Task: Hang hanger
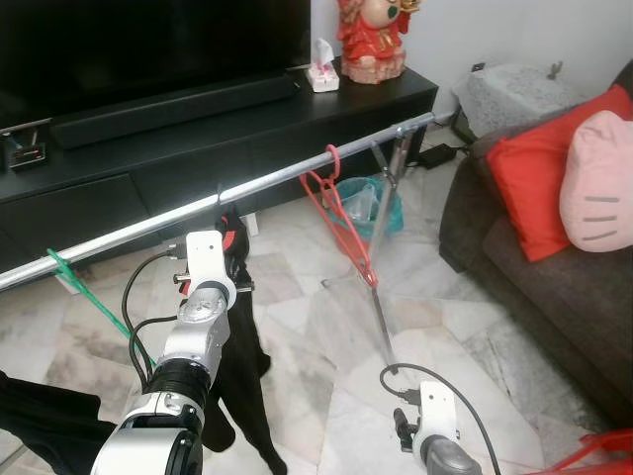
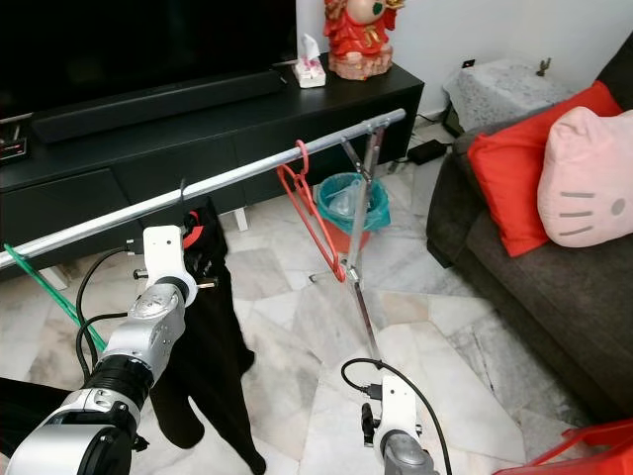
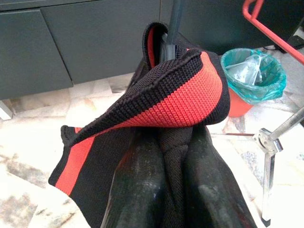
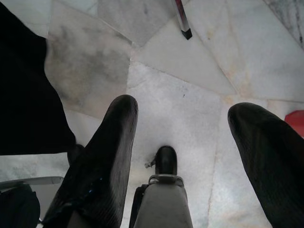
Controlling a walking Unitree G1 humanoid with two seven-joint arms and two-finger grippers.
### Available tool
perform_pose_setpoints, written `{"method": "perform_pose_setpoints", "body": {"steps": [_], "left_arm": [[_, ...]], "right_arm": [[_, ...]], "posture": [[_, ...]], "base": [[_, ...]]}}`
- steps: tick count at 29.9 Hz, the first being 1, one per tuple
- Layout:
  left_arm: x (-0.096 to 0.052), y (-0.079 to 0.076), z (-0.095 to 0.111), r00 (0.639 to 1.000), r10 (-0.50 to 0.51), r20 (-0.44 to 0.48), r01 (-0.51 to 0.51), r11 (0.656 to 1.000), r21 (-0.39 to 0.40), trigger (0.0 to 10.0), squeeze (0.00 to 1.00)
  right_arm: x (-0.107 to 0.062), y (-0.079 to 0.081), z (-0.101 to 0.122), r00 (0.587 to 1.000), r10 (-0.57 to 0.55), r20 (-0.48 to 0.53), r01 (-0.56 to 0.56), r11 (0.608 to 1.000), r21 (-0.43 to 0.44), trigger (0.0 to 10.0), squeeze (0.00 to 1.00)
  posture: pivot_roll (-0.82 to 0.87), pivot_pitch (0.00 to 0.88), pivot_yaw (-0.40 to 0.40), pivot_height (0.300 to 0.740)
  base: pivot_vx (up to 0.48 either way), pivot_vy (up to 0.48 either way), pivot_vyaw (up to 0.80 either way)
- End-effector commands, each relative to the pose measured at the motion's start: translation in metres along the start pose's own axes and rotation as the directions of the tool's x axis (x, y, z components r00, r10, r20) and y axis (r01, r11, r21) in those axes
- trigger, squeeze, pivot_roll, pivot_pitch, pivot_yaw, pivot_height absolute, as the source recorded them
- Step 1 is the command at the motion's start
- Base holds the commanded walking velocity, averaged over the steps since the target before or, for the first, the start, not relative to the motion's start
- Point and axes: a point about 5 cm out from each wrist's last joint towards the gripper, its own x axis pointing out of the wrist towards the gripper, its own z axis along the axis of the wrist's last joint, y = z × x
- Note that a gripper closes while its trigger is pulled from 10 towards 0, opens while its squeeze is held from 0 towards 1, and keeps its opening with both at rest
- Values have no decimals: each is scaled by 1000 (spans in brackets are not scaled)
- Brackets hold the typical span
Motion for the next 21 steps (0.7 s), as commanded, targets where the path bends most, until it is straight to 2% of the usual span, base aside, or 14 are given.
{"method": "perform_pose_setpoints", "body": {"steps": [1,4,6,11,18,19,20,21], "left_arm": [[2,2,3,1000,3,-20,-3,1000,-7,10000,0],[0,2,-13,996,-22,-92,25,999,30,10000,0],[-3,6,-24,994,-16,-108,26,996,87,10000,0],[-7,13,-29,995,-4,-99,14,995,102,10000,0],[-15,16,-29,1000,-8,-27,11,993,122,10000,0],[-17,15,-30,1000,-8,-19,10,994,107,10000,267],[-17,15,-30,1000,-8,-19,10,994,107,10000,267],[-19,14,-30,1000,-6,-9,7,994,105,10000,1000]], "right_arm": [[0,0,-3,1000,3,-6,-3,1000,7,10000,0],[0,0,-3,1000,7,-5,-7,1000,0,10000,0],[0,-1,-3,1000,6,-4,-6,1000,2,10000,0],[0,-1,-3,1000,7,-1,-7,1000,5,10000,0],[-1,-2,-3,1000,13,2,-13,1000,5,10000,0],[-1,-3,-3,1000,13,1,-13,1000,3,10000,0],[-1,-3,-3,1000,13,1,-13,1000,3,10000,0],[-1,-3,-3,1000,16,2,-16,1000,-2,10000,0]], "posture": [[-17,73,6,740],[-15,72,2,740],[-14,71,1,740],[-15,67,2,740],[-1,66,-16,740],[1,66,-20,740],[1,66,-20,740],[1,66,-21,740]], "base": [[0,0,0],[0,0,0],[0,0,0],[0,0,0],[0,0,0],[0,0,0],[0,0,0],[0,0,0]]}}
